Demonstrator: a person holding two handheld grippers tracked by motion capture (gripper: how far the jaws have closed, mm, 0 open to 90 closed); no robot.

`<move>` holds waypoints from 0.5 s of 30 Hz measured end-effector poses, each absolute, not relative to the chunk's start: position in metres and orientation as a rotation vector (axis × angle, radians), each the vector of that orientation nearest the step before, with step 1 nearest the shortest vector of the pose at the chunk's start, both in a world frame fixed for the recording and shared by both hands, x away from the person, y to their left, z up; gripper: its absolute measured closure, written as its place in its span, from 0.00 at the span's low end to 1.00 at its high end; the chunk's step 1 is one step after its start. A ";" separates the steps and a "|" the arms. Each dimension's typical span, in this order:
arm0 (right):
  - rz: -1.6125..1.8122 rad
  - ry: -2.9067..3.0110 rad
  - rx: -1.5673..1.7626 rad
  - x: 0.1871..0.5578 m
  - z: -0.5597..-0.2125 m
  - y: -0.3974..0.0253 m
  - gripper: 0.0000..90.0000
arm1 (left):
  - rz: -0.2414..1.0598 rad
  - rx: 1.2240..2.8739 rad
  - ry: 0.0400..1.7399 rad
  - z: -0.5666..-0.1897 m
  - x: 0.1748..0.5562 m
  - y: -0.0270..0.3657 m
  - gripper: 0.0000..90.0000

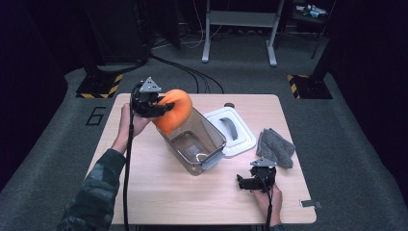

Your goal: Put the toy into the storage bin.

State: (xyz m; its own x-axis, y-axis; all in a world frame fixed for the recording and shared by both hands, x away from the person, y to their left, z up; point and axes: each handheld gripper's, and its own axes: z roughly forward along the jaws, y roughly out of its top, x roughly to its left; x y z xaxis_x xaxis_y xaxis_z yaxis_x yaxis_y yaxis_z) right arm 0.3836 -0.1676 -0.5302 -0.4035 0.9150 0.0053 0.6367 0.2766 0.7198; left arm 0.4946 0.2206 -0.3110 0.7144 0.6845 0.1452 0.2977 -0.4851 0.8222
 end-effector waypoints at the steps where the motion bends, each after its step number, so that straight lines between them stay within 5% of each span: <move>1: 0.913 2.141 1.399 0.384 -0.530 -0.168 0.00 | 0.582 2.081 0.751 -0.312 0.494 0.219 0.71; 15: 0.914 2.147 1.395 0.384 -0.530 -0.168 0.00 | 0.525 2.089 0.739 -0.324 0.497 0.204 0.70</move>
State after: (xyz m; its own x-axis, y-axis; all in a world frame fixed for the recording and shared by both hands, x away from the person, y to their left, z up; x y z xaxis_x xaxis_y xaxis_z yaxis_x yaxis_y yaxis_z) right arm 0.3835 -0.1679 -0.5301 -0.4085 0.9128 0.0058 0.6365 0.2803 0.7185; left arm 0.4971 0.2039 -0.3240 0.7388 0.6662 0.1016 0.3154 -0.4751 0.8215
